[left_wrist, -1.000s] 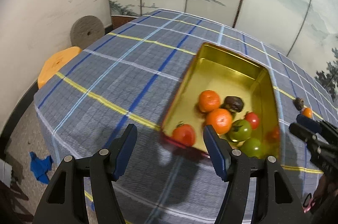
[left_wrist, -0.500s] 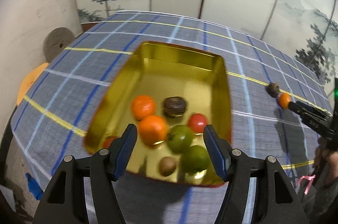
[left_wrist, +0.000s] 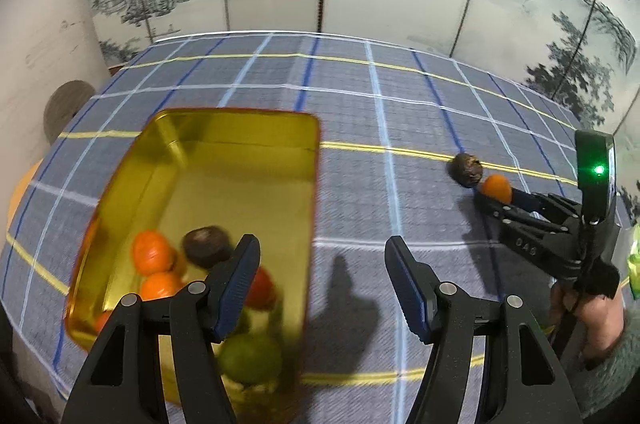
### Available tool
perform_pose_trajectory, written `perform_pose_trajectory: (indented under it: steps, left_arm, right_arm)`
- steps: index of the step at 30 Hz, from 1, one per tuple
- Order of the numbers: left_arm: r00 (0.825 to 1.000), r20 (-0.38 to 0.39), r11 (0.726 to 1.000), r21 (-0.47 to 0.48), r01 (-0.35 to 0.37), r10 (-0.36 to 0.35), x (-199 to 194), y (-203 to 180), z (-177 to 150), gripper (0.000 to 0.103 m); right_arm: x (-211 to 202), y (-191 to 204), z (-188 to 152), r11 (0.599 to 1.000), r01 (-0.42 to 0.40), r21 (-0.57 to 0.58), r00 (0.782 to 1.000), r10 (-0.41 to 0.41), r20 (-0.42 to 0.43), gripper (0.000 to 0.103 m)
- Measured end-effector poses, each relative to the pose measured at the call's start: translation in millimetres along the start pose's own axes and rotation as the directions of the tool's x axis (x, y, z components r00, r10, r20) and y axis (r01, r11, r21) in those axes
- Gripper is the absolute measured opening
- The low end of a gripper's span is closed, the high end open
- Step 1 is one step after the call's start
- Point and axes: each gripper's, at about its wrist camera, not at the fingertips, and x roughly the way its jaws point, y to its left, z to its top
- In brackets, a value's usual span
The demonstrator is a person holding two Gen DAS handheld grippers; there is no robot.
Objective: Organize fruits
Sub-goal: 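Move the right gripper back to the table and grasp the mandarin, then grasp the brown kiwi with the left gripper while the right holds the mandarin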
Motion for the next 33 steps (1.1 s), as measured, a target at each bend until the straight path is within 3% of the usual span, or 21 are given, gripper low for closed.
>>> perform_pose_trajectory:
  steps: [3,11,25,33]
  left_arm:
    - [1.000,-0.002,1.000,0.022,0.010,-0.010,10,-15,7,0.066]
    - [0.999,-0.013,0.997,0.057,0.048,-0.047,36,-54,17,0.066]
    - [0.994,-0.068,0.990,0.102,0.095,-0.088,78,-105,28,0.066]
    - [0.990,-0.087,0.985,0.120,0.123,-0.113,98,-125,34,0.066]
  right_arm:
    - [1,1,1,1.000,0.003,-0.016,1.000,-0.003,0.003,0.031]
    - [-3,-6,-2,1.000,-0.003,-0.008,1.000,0.003,0.013,0.030]
    - [-19,-104,-14,0.982,0.137,0.132,0.990,-0.139,0.004,0.030]
    - [-23,-129,-19,0.973,0.147,0.179,0.989,-0.150,0.004,0.030]
